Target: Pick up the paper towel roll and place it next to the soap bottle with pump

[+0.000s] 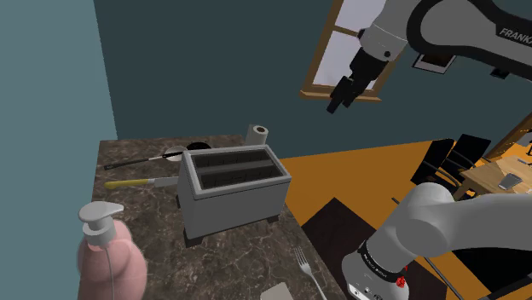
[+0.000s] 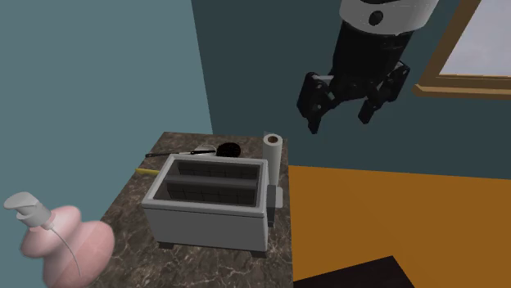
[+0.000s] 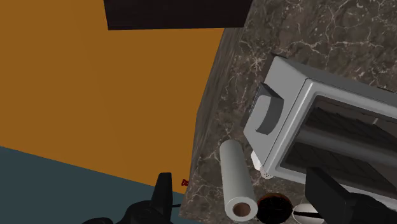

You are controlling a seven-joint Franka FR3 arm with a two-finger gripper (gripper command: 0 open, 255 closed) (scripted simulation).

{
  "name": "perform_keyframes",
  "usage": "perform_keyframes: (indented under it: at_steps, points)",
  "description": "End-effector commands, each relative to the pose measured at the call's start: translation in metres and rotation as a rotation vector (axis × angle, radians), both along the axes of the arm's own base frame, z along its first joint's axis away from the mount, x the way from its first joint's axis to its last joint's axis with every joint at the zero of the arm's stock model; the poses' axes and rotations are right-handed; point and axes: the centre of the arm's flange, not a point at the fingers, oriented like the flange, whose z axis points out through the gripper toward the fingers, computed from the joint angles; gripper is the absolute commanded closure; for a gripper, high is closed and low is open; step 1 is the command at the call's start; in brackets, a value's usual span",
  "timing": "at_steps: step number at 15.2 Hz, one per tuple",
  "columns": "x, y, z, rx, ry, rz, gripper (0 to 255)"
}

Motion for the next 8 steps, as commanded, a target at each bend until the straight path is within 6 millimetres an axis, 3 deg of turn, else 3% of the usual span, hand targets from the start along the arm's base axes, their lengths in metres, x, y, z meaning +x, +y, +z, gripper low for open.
perform_keyframes:
  at_steps: [1, 8]
  points:
    - [0.0, 0.0, 0.0, 0.0, 0.0, 0.0, 0]
    - [0.063, 0.005, -0.064, 0.05, -0.015, -0.029, 0]
